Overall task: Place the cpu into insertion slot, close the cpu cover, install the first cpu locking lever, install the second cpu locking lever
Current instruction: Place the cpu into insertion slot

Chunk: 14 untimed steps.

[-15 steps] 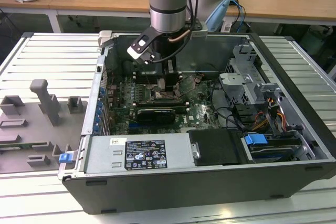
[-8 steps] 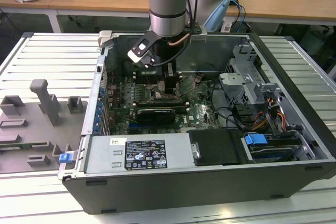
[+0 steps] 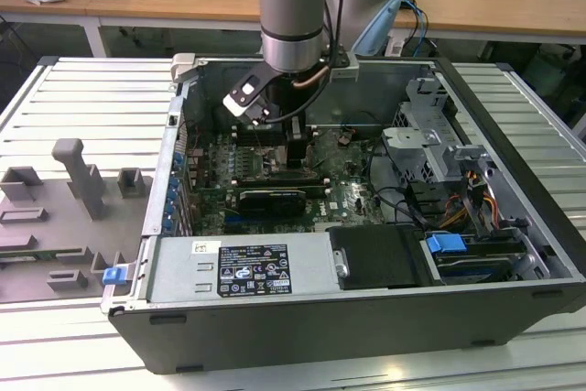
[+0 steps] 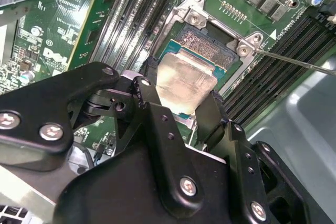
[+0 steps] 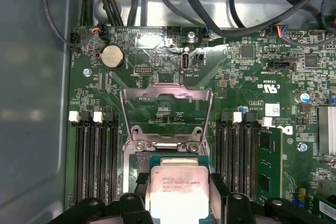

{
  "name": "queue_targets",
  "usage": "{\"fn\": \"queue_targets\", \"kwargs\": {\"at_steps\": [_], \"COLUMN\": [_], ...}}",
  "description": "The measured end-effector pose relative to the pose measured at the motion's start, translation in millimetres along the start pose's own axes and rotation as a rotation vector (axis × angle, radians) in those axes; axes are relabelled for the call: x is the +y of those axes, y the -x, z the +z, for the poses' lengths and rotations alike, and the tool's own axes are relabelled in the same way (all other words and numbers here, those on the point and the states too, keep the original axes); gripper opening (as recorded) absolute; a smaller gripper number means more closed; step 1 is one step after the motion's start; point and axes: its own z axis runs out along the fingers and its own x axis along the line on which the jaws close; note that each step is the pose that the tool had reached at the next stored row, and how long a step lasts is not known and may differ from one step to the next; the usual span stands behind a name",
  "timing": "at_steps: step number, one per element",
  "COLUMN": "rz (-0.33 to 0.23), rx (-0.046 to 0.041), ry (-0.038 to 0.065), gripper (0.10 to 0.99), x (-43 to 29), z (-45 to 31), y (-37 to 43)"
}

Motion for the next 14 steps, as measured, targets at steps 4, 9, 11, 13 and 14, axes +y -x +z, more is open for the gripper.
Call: {"fn": "queue_targets", "kwargs": {"at_steps": [4, 9, 11, 13, 14], "rz": [0.000, 0.000, 0.000, 0.002, 0.002], "rx": [0.0003, 0.0005, 0.0009, 0.0007, 0.0006], "ry": [0.000, 0.000, 0.000, 0.000, 0.000], "gripper": [0.533, 0.533, 0.533, 0.533, 0.533], "x": [-0.4, -3.0, -4.2, -5.5, -6.1], "z": [2.2, 2.7, 3.7, 5.4, 6.0], "y": [-1.7, -2.8, -3.1, -3.8, -4.0]}}
